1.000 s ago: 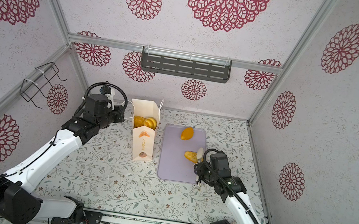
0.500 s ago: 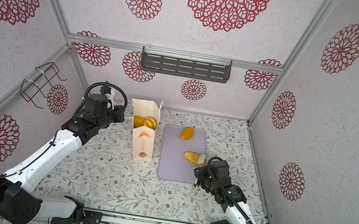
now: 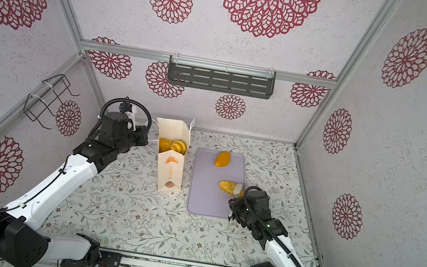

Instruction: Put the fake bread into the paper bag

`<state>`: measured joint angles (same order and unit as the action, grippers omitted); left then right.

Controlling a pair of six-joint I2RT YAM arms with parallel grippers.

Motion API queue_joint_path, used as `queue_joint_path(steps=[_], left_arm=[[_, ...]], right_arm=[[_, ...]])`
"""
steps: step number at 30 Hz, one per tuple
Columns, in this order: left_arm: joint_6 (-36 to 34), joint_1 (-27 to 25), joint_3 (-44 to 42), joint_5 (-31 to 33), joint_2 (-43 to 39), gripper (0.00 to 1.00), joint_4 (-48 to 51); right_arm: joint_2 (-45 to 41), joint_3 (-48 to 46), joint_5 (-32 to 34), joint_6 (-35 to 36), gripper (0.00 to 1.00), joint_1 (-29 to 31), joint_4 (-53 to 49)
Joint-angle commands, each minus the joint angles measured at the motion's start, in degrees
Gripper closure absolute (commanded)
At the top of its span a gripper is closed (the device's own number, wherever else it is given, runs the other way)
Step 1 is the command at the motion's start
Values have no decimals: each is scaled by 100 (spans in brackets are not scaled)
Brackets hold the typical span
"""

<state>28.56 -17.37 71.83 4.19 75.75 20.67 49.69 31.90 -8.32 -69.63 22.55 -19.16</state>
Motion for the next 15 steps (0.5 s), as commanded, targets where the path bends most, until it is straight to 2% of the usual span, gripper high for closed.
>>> queue_joint_path(steps=[1,15], left_arm=[[-58,-34,6,3,-91,100,-49],[-69,-34,-2,39,-69,100,-42]], right_arm=[[77,-1,-54,-1,62,17,439],[417,-93,-98,358,62,-186,724]])
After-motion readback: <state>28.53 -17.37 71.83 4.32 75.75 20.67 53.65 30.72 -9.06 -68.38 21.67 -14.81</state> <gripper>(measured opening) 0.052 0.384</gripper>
